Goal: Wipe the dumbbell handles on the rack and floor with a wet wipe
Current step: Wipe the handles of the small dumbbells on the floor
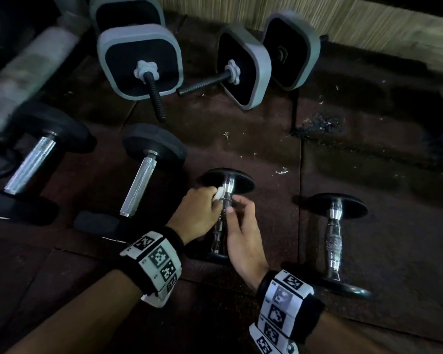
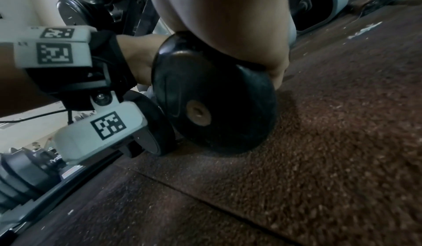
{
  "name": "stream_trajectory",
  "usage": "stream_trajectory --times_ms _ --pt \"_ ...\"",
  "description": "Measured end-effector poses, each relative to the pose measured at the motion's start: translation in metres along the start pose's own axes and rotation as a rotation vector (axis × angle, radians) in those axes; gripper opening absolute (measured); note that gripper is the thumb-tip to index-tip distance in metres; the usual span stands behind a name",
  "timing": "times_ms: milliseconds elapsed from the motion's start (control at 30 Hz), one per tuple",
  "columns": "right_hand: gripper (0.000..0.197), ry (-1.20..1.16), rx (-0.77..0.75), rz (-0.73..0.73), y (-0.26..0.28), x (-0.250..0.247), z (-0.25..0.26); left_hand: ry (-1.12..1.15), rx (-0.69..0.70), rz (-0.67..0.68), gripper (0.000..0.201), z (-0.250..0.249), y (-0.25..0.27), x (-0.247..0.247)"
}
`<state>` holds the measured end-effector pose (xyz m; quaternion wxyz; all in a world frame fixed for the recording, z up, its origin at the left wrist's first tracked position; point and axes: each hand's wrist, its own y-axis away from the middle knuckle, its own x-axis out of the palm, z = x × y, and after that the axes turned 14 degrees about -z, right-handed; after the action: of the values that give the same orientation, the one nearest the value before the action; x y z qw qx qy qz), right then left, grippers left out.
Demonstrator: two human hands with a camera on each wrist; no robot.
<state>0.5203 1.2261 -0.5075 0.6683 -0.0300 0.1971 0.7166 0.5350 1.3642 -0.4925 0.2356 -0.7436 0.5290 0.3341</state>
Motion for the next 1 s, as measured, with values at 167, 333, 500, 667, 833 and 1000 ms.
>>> stream_trajectory --times_ms 167,333,500,667,833,1000 --pt "0.039 0.049 0.004 0.012 0.0 -0.006 0.006 0.026 0.101 0.064 0.03 0.003 0.014 -0.007" --pt "0.037 0.064 0.029 -0.004 -0.001 -0.01 0.002 -0.077 0.044 0.354 0.032 0.01 0.043 -0.017" --pt "0.038 0.056 0.042 0.031 -0.001 -0.01 0.002 0.092 -0.164 0.328 0.032 0.004 0.02 -0.014" --pt "0.034 0.05 0.038 0.045 0.0 -0.006 0.005 0.328 -0.256 0.181 0.035 0.007 0.005 -0.007" --pt "0.032 0.05 0.02 0.023 -0.001 -0.002 -0.002 0.131 -0.11 0.23 0.044 0.015 0.026 -0.01" --pt "0.036 0.003 0.059 0.032 -0.002 -0.01 -0.003 0.045 -0.152 0.502 0.028 0.021 0.035 -0.016"
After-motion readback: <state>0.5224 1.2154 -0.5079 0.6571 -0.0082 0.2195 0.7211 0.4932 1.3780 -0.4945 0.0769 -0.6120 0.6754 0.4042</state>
